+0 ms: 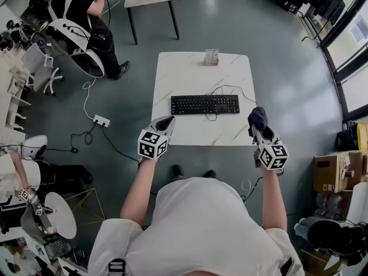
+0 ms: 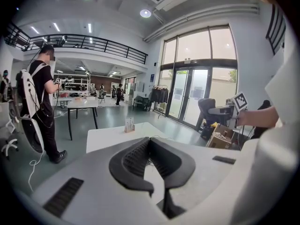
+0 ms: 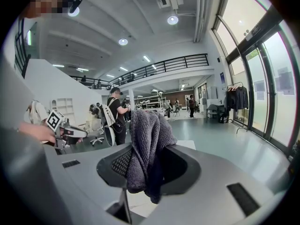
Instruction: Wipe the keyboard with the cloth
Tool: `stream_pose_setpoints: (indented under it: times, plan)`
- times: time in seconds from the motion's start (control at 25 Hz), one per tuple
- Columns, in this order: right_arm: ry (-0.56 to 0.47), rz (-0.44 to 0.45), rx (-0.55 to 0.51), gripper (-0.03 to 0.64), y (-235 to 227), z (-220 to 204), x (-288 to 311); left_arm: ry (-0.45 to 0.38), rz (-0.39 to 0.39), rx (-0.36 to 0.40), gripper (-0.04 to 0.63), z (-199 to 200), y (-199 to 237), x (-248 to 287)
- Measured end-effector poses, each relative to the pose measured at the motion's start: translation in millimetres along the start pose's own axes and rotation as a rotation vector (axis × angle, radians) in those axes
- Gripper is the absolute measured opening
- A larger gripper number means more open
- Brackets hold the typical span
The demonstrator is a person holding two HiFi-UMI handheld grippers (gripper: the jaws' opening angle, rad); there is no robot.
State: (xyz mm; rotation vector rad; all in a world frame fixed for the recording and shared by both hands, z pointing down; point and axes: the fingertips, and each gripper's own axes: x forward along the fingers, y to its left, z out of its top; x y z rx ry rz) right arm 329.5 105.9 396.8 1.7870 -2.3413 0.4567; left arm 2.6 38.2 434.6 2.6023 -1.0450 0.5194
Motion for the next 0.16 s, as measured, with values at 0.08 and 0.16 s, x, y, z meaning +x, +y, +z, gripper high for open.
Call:
stream_pose_setpoints:
  times: [0.08, 0.16]
  plan:
    - [-0.001, 0.000, 0.002, 0.150, -2.1, -0.4, 0.6, 0.001, 0.001, -0.002, 0.008, -0.5, -0.4, 2.5]
    - [-0.002, -0.002, 0.005, 0.150, -4.5, -1.0, 1.1, 0.001, 0.000, -0.004, 0.008, -0.9, -0.9, 5.1]
